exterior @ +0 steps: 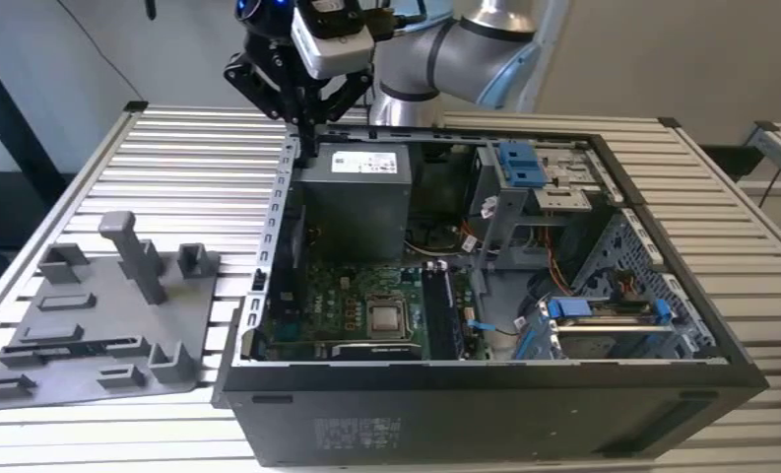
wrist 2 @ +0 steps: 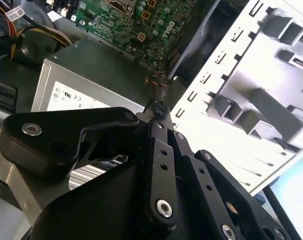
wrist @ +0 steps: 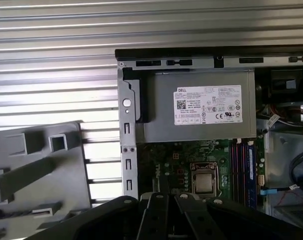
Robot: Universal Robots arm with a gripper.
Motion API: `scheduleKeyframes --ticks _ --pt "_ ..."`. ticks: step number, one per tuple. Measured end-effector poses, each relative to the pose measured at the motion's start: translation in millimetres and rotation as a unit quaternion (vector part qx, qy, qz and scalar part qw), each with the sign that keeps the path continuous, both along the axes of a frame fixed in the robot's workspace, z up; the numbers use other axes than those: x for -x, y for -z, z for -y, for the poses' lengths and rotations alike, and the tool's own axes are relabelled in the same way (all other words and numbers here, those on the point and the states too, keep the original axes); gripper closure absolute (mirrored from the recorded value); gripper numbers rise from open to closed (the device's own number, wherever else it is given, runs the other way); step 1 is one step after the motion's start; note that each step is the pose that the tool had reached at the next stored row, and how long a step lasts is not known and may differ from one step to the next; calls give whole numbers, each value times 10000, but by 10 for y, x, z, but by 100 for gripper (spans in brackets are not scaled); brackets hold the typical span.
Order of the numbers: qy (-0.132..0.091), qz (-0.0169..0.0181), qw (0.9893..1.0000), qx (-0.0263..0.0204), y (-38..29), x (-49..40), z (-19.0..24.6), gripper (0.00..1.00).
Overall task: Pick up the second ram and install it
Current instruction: 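Reach for the second ram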
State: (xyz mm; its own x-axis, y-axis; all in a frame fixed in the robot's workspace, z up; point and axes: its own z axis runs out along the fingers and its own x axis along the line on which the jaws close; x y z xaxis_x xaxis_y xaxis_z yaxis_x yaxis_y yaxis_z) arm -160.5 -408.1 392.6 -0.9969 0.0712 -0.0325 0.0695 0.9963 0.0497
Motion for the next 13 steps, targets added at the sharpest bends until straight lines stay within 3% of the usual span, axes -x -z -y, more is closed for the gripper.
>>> scheduleKeyframes --ticks 13 --pt "0 21 10000 0 0 109 18 89"
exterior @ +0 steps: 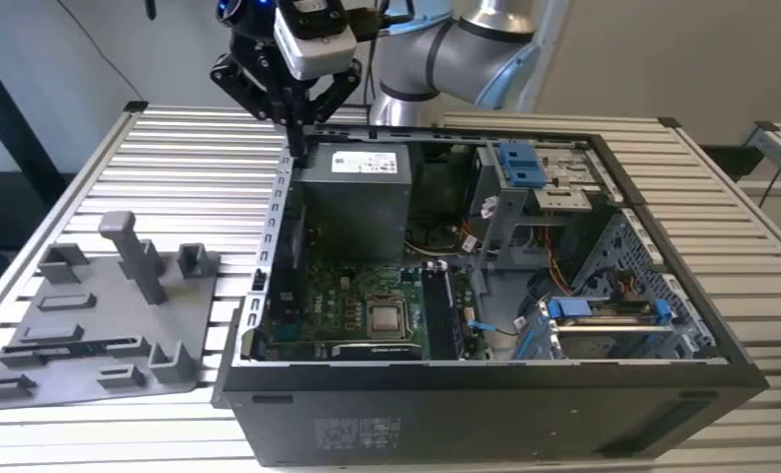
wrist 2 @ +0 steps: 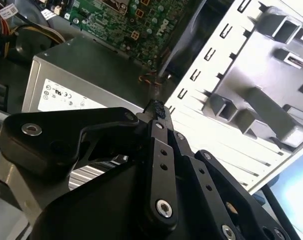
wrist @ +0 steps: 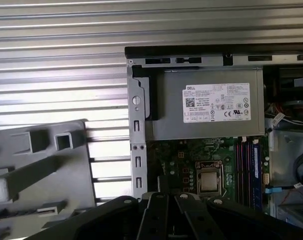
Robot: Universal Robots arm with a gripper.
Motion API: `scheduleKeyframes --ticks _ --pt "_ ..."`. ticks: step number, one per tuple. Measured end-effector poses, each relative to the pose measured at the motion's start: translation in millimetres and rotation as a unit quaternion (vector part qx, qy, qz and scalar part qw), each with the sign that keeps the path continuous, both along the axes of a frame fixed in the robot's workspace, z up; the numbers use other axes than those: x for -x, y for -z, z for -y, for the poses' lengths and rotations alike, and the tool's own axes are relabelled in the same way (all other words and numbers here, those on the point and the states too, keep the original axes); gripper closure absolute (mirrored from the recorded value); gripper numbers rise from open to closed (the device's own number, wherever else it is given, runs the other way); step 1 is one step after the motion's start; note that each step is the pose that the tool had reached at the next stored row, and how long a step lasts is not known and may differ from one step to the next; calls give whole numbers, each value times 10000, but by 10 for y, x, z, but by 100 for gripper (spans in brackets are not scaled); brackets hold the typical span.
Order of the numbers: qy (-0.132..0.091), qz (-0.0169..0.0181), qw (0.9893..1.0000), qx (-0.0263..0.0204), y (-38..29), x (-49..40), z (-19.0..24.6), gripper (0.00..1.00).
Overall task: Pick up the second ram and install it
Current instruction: 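Reach for the second ram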
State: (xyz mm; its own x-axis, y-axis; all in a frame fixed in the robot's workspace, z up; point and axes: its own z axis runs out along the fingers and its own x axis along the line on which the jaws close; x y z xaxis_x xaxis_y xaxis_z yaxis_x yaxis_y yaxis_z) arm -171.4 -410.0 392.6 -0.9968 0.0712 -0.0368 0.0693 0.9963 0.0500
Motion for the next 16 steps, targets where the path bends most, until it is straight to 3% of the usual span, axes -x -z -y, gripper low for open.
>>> scheduleKeyframes --ticks 16 --pt "-1 52 10000 0 0 204 32 89"
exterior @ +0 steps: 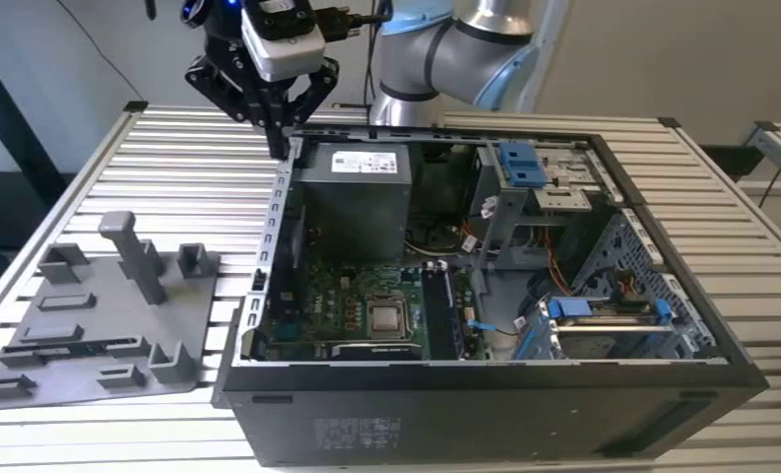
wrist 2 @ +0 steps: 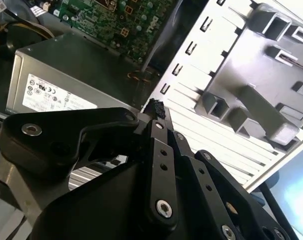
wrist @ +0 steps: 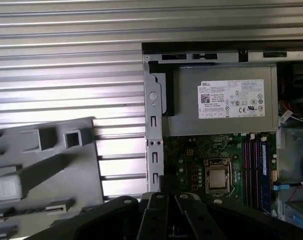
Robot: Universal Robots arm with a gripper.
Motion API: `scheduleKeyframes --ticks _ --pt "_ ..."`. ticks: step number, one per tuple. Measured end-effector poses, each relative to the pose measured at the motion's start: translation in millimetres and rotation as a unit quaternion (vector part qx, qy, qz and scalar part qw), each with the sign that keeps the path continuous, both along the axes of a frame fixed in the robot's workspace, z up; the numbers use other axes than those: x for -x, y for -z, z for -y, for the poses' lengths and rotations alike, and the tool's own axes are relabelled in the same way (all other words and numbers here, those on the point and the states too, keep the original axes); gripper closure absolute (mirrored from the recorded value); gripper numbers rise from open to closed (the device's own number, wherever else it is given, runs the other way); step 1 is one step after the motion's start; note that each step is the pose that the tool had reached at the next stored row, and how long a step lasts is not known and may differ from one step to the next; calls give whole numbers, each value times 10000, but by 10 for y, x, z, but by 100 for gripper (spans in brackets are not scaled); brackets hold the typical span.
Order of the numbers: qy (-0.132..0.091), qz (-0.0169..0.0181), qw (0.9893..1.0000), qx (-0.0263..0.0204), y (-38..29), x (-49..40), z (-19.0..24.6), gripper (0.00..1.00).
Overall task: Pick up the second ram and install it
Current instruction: 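Reach for the second ram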
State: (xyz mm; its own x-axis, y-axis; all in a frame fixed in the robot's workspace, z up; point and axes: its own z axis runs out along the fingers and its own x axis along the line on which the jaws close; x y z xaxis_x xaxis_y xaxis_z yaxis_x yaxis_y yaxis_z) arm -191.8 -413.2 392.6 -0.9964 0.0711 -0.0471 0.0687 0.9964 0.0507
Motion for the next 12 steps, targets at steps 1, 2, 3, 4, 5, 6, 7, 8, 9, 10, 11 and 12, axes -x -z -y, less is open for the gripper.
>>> scheduleKeyframes --ticks 1,2,3,4,5,6,7,8,9,10,11,12 --pt "0 1 10000 0 0 7 1 89" --pt "0 1 10000 0 0 13 2 89" --pt "-1 2 10000 0 0 20 3 89" --pt "0 2 10000 0 0 28 3 89" --pt "-1 3 10000 0 0 35 3 89" --pt "-1 3 10000 0 0 40 4 89" --pt "-1 3 10000 0 0 46 4 89" --pt "-1 3 10000 0 0 52 5 89" --pt "-1 3 10000 0 0 57 5 89" --pt "-1 3 10000 0 0 64 6 89" --pt "-1 4 10000 0 0 71 8 89" --pt "-2 5 10000 0 0 80 9 89"
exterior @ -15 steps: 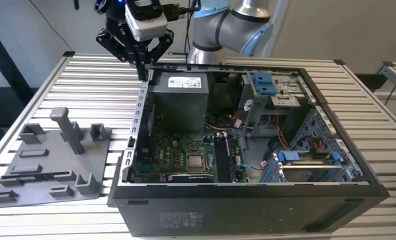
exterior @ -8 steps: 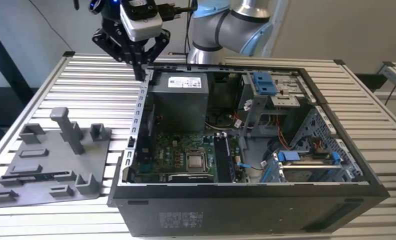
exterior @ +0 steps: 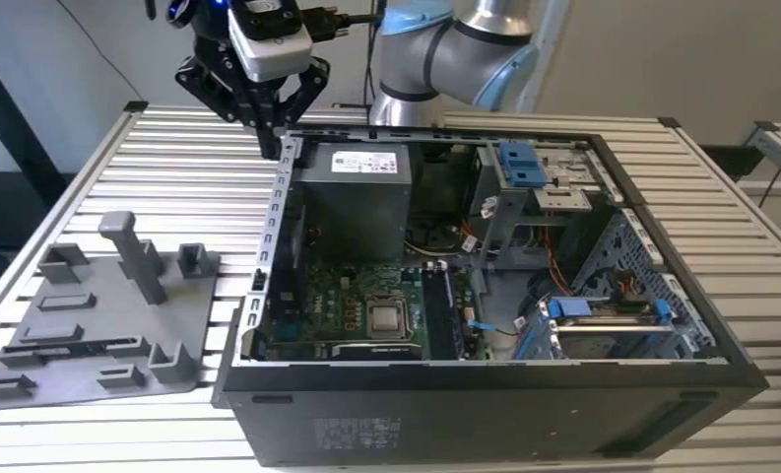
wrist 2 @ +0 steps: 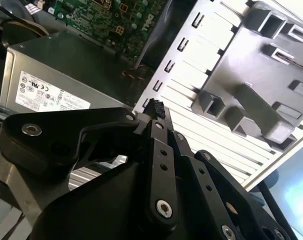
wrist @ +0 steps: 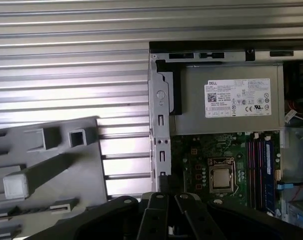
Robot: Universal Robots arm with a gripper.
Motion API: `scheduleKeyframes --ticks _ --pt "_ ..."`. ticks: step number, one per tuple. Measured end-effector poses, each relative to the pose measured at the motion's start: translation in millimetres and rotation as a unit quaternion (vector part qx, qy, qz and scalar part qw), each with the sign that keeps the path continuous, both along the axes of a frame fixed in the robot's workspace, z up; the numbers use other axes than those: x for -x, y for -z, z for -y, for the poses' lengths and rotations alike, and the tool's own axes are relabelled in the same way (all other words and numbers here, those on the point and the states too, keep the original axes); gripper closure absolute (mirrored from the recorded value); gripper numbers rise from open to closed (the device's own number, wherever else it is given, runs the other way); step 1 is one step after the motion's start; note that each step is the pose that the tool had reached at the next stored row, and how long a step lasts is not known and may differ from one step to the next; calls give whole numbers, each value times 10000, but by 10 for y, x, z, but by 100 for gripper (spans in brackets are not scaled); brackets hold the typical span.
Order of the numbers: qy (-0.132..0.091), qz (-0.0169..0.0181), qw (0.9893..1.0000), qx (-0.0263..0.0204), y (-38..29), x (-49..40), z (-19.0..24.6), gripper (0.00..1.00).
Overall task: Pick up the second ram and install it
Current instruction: 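Reach for the second ram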
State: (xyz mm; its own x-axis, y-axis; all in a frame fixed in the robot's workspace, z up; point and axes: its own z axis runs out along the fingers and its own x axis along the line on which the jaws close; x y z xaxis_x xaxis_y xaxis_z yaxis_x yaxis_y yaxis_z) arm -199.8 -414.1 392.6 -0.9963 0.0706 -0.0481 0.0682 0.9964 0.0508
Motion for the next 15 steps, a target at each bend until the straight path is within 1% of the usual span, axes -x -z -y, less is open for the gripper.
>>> scheduleKeyframes --ticks 4,12,15 --pt "-3 13 10000 0 0 57 9 89" --pt "-10 57 10000 0 0 183 21 89" --pt "-14 65 10000 0 0 217 26 89"
